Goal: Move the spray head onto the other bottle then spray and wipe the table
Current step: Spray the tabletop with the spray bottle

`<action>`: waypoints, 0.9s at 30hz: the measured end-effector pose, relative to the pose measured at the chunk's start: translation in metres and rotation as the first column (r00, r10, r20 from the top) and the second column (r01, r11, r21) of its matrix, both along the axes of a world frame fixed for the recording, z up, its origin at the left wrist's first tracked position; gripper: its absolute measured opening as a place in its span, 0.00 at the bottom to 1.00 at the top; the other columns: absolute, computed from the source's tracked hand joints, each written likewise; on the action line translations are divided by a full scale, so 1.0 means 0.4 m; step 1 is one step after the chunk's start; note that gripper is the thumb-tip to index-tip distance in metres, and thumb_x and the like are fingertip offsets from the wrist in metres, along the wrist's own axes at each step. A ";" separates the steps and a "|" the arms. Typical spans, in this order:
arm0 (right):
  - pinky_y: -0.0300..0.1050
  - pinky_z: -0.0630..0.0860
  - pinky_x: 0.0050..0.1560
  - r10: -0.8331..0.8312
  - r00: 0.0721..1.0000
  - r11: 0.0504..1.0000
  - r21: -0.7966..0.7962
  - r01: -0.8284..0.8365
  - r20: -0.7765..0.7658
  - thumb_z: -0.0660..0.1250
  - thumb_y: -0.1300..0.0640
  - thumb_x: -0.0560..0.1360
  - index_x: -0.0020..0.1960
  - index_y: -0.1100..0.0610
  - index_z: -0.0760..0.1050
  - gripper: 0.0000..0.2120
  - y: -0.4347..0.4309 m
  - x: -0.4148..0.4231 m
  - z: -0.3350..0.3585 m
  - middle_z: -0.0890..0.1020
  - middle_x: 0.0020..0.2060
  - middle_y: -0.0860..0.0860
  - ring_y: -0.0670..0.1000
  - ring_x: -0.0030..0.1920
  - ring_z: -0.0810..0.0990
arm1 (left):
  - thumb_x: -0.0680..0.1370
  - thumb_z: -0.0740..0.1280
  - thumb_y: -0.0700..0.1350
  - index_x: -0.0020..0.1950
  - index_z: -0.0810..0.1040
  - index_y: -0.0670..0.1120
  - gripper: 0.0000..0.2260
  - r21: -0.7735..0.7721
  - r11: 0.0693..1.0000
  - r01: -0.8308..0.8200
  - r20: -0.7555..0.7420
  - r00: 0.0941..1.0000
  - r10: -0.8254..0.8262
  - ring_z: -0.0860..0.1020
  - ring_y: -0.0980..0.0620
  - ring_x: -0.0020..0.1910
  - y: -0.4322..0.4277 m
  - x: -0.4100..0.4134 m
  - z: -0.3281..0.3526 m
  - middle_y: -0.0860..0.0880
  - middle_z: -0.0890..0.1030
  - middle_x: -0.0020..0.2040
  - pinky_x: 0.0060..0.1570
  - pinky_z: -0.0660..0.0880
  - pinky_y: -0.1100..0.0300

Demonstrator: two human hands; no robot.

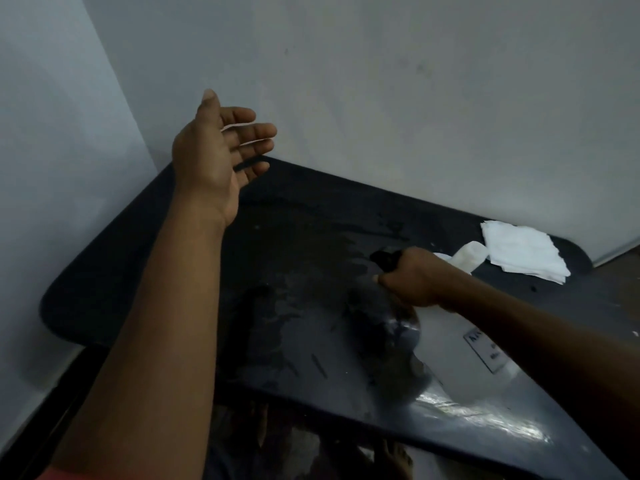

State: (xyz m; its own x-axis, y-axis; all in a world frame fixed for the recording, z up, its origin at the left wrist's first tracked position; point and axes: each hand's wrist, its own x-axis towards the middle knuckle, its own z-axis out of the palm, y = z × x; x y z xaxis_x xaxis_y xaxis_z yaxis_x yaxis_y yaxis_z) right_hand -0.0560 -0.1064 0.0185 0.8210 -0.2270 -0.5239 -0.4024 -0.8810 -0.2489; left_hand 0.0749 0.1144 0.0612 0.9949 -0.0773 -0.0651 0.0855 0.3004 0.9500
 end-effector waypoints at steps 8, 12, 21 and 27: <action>0.49 0.78 0.44 -0.161 0.987 0.982 0.103 0.160 0.001 0.60 0.53 0.80 0.44 0.57 0.75 0.11 -0.036 0.004 0.009 0.80 0.39 0.57 0.53 0.37 0.78 | 0.83 0.52 0.57 0.46 0.79 0.48 0.20 0.012 1.000 0.015 0.005 1.000 -0.015 0.86 0.49 0.45 -0.018 0.004 -0.004 0.46 0.88 0.46 0.40 0.78 0.56; 0.45 0.77 0.40 -0.175 0.983 0.982 0.078 0.170 0.060 0.62 0.49 0.79 0.44 0.58 0.74 0.13 -0.035 0.016 0.008 0.81 0.36 0.55 0.52 0.36 0.80 | 0.83 0.53 0.57 0.46 0.79 0.48 0.20 0.001 1.000 0.023 0.008 1.000 -0.023 0.85 0.49 0.45 -0.019 -0.001 -0.001 0.46 0.88 0.45 0.40 0.78 0.56; 0.33 0.71 0.23 -0.348 0.805 0.915 0.361 0.180 0.481 0.65 0.37 0.73 0.50 0.60 0.74 0.24 -0.012 0.079 0.065 0.80 0.33 0.52 0.48 0.29 0.82 | 0.83 0.53 0.57 0.46 0.79 0.49 0.19 0.013 1.000 0.024 0.027 0.999 -0.025 0.85 0.50 0.45 -0.019 -0.008 -0.002 0.47 0.88 0.45 0.39 0.78 0.57; 0.36 0.73 0.23 -0.473 0.601 0.861 0.482 0.160 0.644 0.61 0.34 0.74 0.61 0.62 0.68 0.32 -0.043 0.187 0.121 0.79 0.42 0.56 0.52 0.31 0.83 | 0.83 0.54 0.56 0.45 0.79 0.49 0.18 0.000 1.000 0.021 0.012 1.000 -0.021 0.85 0.52 0.43 -0.012 0.000 -0.006 0.48 0.87 0.43 0.36 0.77 0.59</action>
